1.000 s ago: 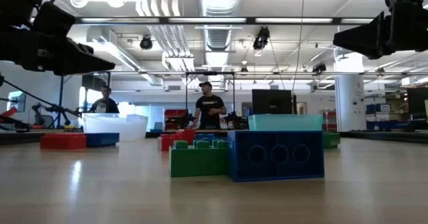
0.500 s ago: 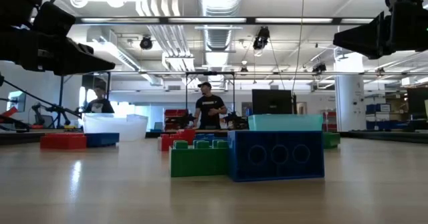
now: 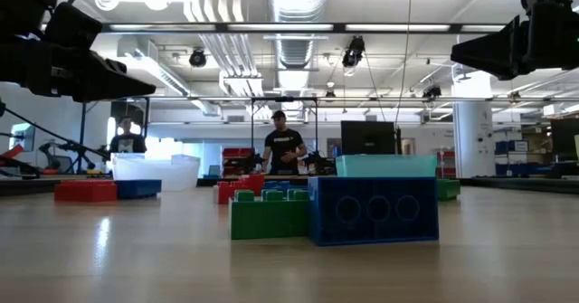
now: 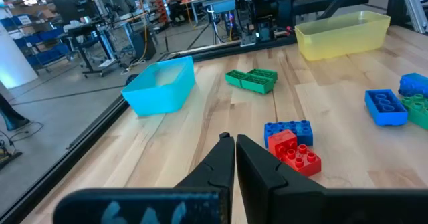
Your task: Sort & place blocks by color
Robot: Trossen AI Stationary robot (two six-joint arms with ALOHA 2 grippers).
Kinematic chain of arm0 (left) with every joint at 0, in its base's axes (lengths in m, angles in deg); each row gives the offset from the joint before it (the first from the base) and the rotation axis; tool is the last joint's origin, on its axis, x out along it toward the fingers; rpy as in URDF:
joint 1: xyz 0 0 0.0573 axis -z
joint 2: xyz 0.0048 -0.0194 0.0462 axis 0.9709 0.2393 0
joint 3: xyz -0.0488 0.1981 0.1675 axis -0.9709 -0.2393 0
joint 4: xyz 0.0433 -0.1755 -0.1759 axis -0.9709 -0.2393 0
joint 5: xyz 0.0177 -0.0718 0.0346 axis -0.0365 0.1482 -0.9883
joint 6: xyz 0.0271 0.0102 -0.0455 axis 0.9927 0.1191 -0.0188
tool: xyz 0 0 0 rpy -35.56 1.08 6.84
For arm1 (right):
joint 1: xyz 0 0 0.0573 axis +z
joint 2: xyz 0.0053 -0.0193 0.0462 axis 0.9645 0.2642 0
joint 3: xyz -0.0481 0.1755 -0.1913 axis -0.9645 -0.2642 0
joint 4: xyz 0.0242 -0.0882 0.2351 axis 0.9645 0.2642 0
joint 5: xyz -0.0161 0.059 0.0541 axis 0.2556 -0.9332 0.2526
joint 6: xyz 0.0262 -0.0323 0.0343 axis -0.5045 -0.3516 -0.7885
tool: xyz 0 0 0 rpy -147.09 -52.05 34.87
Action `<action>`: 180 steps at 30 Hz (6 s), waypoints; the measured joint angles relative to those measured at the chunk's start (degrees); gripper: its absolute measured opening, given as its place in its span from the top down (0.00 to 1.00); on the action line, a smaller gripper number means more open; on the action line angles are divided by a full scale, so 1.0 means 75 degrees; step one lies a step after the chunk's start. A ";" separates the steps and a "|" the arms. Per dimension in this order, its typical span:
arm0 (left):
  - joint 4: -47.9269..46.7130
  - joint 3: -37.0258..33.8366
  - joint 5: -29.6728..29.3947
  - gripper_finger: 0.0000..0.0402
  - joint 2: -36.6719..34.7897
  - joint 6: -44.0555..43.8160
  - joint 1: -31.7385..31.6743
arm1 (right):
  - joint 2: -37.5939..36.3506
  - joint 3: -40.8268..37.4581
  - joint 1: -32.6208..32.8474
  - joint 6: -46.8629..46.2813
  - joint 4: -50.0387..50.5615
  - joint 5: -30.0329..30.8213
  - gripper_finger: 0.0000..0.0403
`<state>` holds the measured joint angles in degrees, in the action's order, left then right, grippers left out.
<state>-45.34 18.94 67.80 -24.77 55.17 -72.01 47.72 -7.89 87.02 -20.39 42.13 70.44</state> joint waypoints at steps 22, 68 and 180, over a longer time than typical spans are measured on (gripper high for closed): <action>0.0032 0.0000 0.0001 1.00 0.0000 -0.0002 0.0003 | 0.0000 0.0002 0.0000 0.1365 -0.0058 0.0120 0.46; 0.5753 0.0078 -0.1650 1.00 0.0111 0.1718 0.0000 | 0.0060 0.0000 -0.0001 -0.3696 -0.1290 0.0132 0.46; 0.8032 0.0050 -0.1630 1.00 0.0119 0.2460 0.0000 | 1.3016 0.8256 -0.2836 0.3008 0.8164 -0.3069 0.39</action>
<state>14.90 19.31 55.58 -23.87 73.62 -72.01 145.35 54.03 65.75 2.17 103.36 47.43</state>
